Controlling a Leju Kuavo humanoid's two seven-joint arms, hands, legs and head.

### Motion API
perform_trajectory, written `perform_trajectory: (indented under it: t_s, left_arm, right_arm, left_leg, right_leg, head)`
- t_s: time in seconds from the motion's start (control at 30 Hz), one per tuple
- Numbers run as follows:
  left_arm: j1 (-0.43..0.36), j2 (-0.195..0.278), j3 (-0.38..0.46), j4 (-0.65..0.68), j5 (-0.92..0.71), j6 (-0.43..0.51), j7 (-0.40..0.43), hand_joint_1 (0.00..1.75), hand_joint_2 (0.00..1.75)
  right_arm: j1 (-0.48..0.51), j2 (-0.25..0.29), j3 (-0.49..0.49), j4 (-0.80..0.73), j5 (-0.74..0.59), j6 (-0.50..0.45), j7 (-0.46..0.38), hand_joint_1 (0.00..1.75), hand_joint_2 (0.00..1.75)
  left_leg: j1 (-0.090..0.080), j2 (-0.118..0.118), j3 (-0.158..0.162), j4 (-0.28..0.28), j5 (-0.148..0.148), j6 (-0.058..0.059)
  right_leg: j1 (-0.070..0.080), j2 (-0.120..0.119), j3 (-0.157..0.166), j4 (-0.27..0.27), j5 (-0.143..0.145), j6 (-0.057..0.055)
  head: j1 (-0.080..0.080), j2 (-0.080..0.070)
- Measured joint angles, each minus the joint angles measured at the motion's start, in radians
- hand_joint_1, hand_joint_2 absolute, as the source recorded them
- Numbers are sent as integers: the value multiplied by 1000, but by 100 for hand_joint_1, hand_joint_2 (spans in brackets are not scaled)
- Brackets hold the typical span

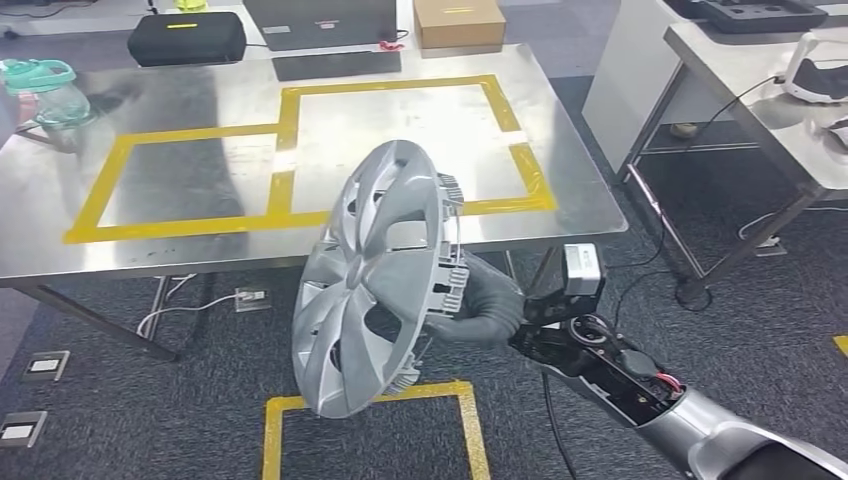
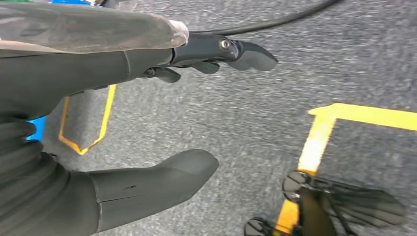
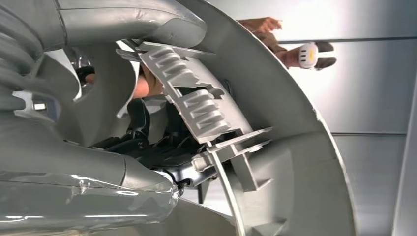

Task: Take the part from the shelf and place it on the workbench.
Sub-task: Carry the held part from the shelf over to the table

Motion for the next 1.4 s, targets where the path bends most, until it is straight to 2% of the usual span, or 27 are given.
perform_trajectory:
  t_s: [0.1,0.17,0.2,0.3,0.33,0.37,0.4,0.43,0.47,0.5,0.53,0.57,0.63,0.7,0.97,1.4]
  left_arm:
    - [-4,1,0,0,0,0,-2,0,175]
    - [0,0,-1,0,0,0,-3,0,175]
    - [1,0,-2,0,0,0,-3,0,175]
    - [1,-1,-10,0,-2,0,-8,0,175]
    - [1,-1,-12,0,-3,0,-10,0,175]
    - [1,-2,-14,0,-3,0,-11,0,175]
    - [2,-2,-15,0,-4,0,-10,0,175]
    - [2,-4,-16,0,-4,0,-10,0,175]
    - [1,-6,-16,0,-4,0,-11,0,175]
    - [1,-7,-17,0,-4,0,-11,0,175]
    - [-1,-8,-17,0,-4,0,-11,0,175]
    - [-1,-9,-18,0,-4,0,-11,0,175]
    - [-1,-10,-18,0,-4,0,-11,0,175]
    - [-1,-10,-19,0,-4,0,-11,0,175]
    - [-3,-7,-20,0,-4,0,-12,0,175]
    - [-3,-7,-25,0,-1,0,-14,0,175]
  right_arm:
    - [-1,0,-1,-1,0,-2,0,175,175]
    - [-2,0,-1,-1,0,-2,0,175,175]
    - [-3,0,-1,-1,0,-1,0,175,175]
    - [-2,-2,-1,-1,-1,-1,-1,175,175]
    - [-1,-3,-1,-1,-1,-1,-2,175,175]
    - [0,-3,-1,-1,-1,-1,-2,175,175]
    - [1,-4,-1,-1,-1,-1,-2,175,175]
    - [1,-5,-1,-1,-1,-1,-2,175,175]
    - [2,-6,-2,-1,-1,-1,-2,175,175]
    - [1,-7,-2,-1,-1,-1,-2,175,175]
    - [1,-8,-2,-2,-1,-2,-2,175,175]
    - [1,-9,-2,-3,-1,-2,-2,175,175]
    - [2,-10,-3,-5,-2,-2,-3,175,175]
    - [2,-11,-4,-5,-2,-3,-3,175,175]
    - [2,-11,-8,-5,-1,-9,-2,175,175]
    - [-8,-12,-9,-5,-8,-28,8,175,175]
  left_leg:
    - [-5,3,25,-41,-23,10]
    - [-3,2,50,-53,-33,21]
    - [-3,1,62,-57,-38,26]
    - [-9,0,87,-58,-56,37]
    - [-12,0,97,-58,-63,39]
    - [-15,-1,109,-58,-70,40]
    - [-19,-2,122,-58,-78,40]
    - [-21,-3,135,-58,-87,40]
    - [-23,-4,145,-58,-94,39]
    - [-24,-4,149,-58,-100,37]
    - [-24,-4,151,-58,-104,34]
    - [-25,-4,150,-56,-106,30]
    - [-24,-4,153,-55,-111,27]
    - [-23,-4,157,-58,-115,27]
    - [-22,-4,160,-70,-116,25]
    - [-22,-5,160,-71,-112,19]
  right_leg:
    - [2,-2,18,-12,-2,21]
    - [2,-8,20,13,-16,28]
    - [3,-10,2,53,-35,28]
    - [11,-11,-109,237,-101,25]
    - [15,-11,-137,265,-103,23]
    - [18,-11,-148,256,-83,19]
    - [22,-11,-144,214,-42,12]
    - [27,-11,-131,150,14,2]
    - [33,-12,-120,93,55,-8]
    - [39,-13,-111,42,81,-18]
    - [43,-13,-105,14,94,-26]
    - [44,-14,-99,4,92,-31]
    - [44,-13,-89,-6,100,-30]
    - [44,-10,-88,-8,99,-26]
    - [45,-10,-89,-8,94,-32]
    - [42,-11,-89,-8,97,-35]
  head:
    - [3,0]
    - [10,0]
    - [14,0]
    - [28,0]
    - [32,0]
    - [35,0]
    - [38,0]
    - [42,0]
    - [42,0]
    - [43,0]
    - [44,0]
    - [42,0]
    - [40,0]
    - [36,0]
    - [25,0]
    - [24,0]
